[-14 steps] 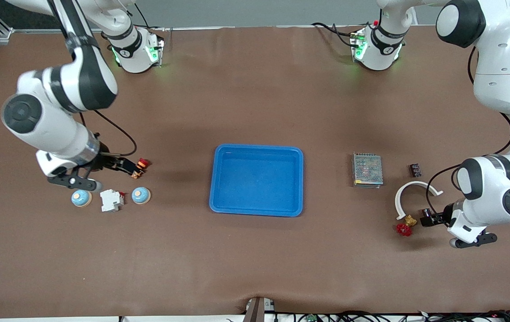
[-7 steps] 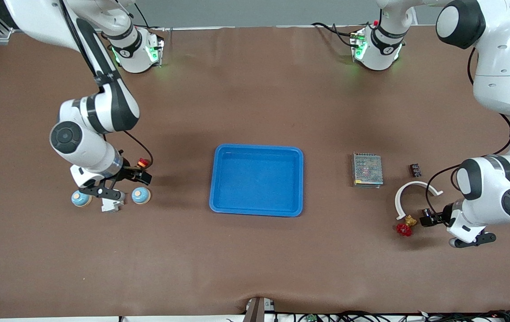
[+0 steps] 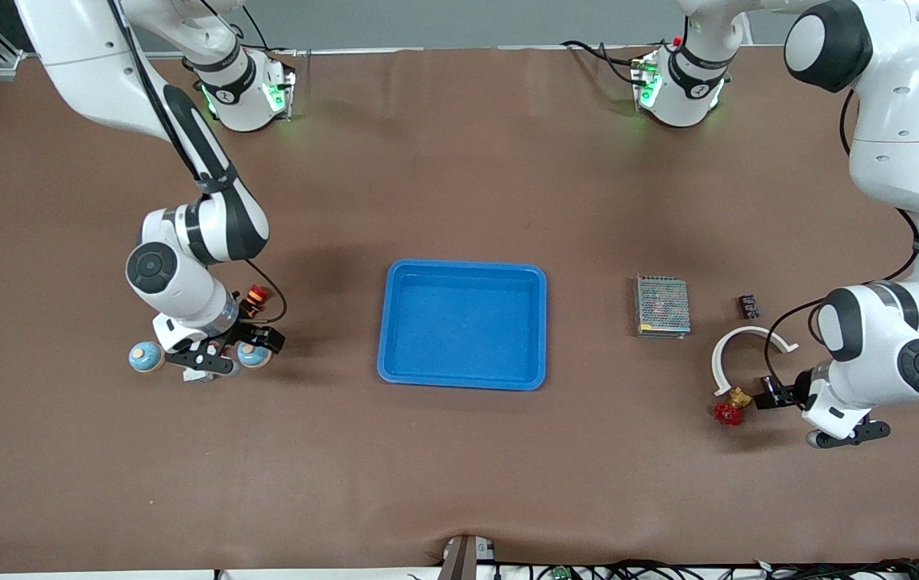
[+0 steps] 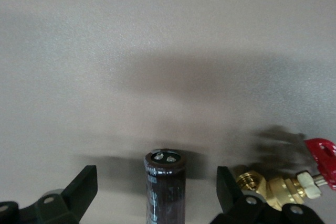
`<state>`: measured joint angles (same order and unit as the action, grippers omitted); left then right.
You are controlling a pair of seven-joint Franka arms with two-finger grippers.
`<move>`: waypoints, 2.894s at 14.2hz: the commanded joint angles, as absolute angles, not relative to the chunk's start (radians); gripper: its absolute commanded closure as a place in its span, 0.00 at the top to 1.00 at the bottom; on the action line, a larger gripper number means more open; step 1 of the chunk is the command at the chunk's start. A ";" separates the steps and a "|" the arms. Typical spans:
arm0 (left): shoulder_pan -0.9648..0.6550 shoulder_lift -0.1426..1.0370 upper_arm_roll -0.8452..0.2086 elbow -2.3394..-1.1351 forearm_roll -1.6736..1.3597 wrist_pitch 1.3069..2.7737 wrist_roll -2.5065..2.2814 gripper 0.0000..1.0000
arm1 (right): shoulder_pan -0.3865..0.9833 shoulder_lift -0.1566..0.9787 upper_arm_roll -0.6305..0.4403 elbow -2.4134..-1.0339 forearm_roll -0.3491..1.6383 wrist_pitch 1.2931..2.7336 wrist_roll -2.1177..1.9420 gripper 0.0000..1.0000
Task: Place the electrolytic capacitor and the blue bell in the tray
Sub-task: 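Grasp the capacitor with the left gripper while the right gripper grasps the bell, then carry the capacitor and the blue bell over the blue tray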
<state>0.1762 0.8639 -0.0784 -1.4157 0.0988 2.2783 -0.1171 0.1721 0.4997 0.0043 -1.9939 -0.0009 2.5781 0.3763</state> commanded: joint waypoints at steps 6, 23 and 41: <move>0.172 0.873 -0.080 -1.401 0.097 2.286 -0.138 0.45 | 0.117 0.567 0.011 -1.987 -0.018 2.634 0.311 1.00; 0.147 0.750 -0.091 -1.391 0.103 2.120 -0.240 0.00 | 0.149 0.551 0.076 -1.919 -0.003 2.548 0.455 0.00; -0.343 0.587 -0.100 -1.394 0.092 1.873 -1.054 0.00 | 0.520 0.728 0.084 -1.494 -0.023 2.267 1.233 0.00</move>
<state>-0.3180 0.6013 -0.1023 -1.3830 0.0983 1.8814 -1.0005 0.5014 0.6746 0.0964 -1.5712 -0.0015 2.2933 1.1826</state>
